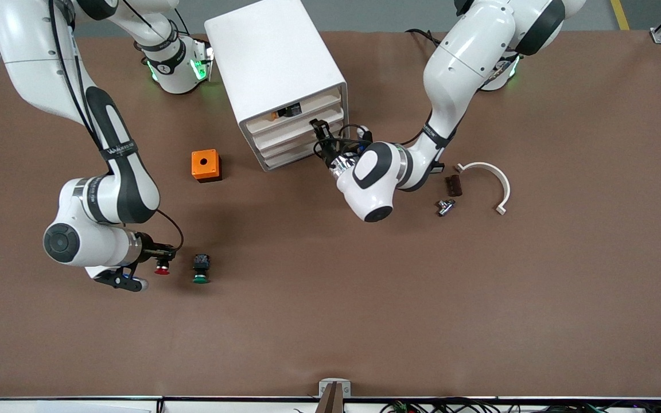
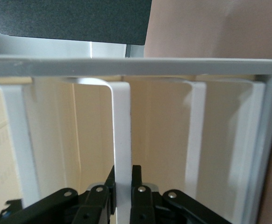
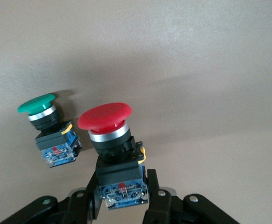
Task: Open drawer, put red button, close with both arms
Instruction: 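Grasp the red button with the right gripper while the left gripper pulls the drawer open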
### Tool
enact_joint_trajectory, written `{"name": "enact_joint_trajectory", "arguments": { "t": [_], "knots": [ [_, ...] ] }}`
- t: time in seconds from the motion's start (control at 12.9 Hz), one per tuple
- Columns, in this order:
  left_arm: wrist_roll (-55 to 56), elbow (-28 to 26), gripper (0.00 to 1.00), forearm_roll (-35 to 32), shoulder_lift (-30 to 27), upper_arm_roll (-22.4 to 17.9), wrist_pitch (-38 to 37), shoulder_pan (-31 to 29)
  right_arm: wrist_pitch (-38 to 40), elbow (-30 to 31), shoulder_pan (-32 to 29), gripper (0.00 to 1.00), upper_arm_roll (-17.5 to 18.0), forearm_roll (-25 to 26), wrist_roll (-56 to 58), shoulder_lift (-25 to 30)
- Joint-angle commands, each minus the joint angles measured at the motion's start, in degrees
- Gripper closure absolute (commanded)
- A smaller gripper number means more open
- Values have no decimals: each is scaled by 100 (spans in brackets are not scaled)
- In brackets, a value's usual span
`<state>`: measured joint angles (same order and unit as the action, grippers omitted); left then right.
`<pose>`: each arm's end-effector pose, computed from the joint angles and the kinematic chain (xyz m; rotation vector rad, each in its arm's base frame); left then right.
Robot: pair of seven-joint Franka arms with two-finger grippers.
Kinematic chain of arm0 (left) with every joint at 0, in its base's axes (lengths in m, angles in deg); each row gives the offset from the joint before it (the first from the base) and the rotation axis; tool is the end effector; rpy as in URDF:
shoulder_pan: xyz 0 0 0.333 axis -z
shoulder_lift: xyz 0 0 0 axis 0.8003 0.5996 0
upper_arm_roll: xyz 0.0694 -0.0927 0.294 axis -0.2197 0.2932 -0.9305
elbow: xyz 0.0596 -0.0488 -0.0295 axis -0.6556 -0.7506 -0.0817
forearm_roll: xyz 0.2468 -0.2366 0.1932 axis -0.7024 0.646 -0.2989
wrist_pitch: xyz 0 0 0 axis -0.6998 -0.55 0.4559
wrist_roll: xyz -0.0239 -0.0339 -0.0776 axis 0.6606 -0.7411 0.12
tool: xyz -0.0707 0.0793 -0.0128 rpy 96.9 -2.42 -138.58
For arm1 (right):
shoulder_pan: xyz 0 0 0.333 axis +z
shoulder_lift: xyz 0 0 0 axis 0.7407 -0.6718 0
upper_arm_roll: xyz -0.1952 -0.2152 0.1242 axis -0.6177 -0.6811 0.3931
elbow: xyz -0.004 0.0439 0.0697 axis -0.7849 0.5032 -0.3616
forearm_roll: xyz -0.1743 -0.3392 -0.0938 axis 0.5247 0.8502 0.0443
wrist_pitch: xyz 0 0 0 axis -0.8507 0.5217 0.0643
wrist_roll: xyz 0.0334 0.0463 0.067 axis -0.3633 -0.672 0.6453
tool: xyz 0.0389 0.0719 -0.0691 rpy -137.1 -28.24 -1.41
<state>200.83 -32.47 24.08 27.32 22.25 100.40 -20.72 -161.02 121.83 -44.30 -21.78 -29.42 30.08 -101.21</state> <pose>0.4418 -0.4938 0.1942 -1.0761 -1.8083 1.3606 0.6630 0.0591 0.2518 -3.0579 0.3918 0.2973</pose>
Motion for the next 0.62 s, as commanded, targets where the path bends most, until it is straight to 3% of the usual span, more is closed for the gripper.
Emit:
{"name": "enact_joint_trajectory", "arguments": {
  "t": [0.0,0.39,0.47,0.54],
  "knots": [
    [-257,113,100,-179,-30,-22,-222,-404,181,84,37,96,20,-67,-417,219],
    [-800,536,99,-312,32,-22,-240,-1028,419,84,589,97,20,-67,-1691,430],
    [-906,536,96,-312,41,-22,-214,-1081,454,66,721,97,20,-67,-2086,447],
    [-934,536,79,-312,41,-22,-196,-1091,480,57,897,97,20,-67,-2559,465]
  ]
}}
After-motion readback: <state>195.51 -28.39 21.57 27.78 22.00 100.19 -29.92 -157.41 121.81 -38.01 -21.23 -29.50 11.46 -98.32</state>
